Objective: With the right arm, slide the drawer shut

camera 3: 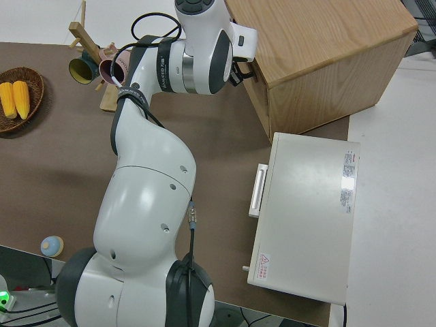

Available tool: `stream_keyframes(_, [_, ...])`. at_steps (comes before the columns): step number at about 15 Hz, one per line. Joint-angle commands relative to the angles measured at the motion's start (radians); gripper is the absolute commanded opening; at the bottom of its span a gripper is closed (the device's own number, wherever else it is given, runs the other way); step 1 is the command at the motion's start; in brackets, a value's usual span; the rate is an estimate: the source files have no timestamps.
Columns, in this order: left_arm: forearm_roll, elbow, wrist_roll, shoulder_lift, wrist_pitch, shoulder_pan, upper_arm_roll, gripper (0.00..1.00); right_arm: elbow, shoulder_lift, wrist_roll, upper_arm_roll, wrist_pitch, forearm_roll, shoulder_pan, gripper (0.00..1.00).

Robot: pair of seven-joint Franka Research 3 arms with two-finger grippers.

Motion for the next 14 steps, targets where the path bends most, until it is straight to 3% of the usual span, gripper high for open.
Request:
stream_keyframes(1, [0.017,0.024,0.01,0.011,-0.02,0.004,-0.006,0.99,0.037,0.022,-0.063,0.015,0.038,0.011,-0.034,0.0])
stream_keyframes(5, [0.017,0.026,0.01,0.011,-0.02,0.004,-0.006,0.99,0.027,0.008,-0.064,0.015,0.009,0.0,0.011,0.0])
stream_keyframes(8, [0.017,0.024,0.01,0.011,-0.02,0.004,-0.006,0.99,0.026,-0.011,-0.069,0.009,-0.12,-0.005,0.087,0.0])
stream_keyframes(10, [0.017,0.026,0.01,0.011,-0.02,0.004,-0.006,0.99,0.026,-0.042,-0.09,0.007,-0.178,-0.003,0.095,0.0])
stream_keyframes(14, [0.017,0.024,0.01,0.011,-0.02,0.004,-0.006,0.99,0.025,-0.111,-0.282,0.007,-0.327,-0.003,0.121,0.0])
